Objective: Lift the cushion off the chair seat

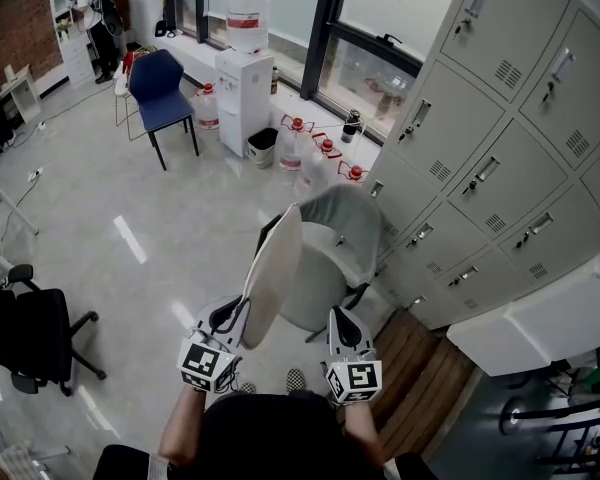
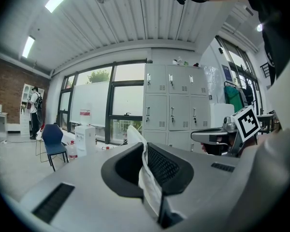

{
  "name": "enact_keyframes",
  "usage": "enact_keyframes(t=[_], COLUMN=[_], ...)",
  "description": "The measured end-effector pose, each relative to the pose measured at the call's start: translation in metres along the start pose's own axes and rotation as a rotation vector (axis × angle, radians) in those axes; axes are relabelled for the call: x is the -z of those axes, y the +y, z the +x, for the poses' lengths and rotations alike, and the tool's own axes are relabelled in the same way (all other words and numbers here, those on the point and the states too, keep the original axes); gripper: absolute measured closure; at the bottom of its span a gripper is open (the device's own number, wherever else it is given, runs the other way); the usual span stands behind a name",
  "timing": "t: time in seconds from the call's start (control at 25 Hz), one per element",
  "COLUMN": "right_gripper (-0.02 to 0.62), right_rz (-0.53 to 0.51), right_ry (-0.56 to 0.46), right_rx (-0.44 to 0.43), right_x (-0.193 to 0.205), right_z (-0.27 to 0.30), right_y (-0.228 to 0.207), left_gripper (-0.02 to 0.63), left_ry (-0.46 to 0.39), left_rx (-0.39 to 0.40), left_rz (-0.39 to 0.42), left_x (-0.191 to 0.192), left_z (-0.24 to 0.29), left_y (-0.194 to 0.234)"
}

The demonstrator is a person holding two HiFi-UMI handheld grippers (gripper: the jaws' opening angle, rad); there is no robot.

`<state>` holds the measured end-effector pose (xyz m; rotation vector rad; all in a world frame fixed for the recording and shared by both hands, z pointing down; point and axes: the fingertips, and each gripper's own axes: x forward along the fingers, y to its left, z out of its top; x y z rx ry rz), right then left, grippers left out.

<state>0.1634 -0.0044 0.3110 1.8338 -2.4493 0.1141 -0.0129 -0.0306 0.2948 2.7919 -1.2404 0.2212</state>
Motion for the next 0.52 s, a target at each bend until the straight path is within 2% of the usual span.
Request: enact_keyframes(t=[0.52], right_gripper=[0.565], right_rz=[0.000], right_ry=[0.003], right_rx=[0.001], right_x=[0.0002], right_z=[0.0036], right_y=[-0.0030], left_gripper=[0.568], left_ry=[0.019], left_rx=[0.004], left_rz=[0.021], left_x=[0.0023], left_z=[0.0062], left_y=[-0.0024])
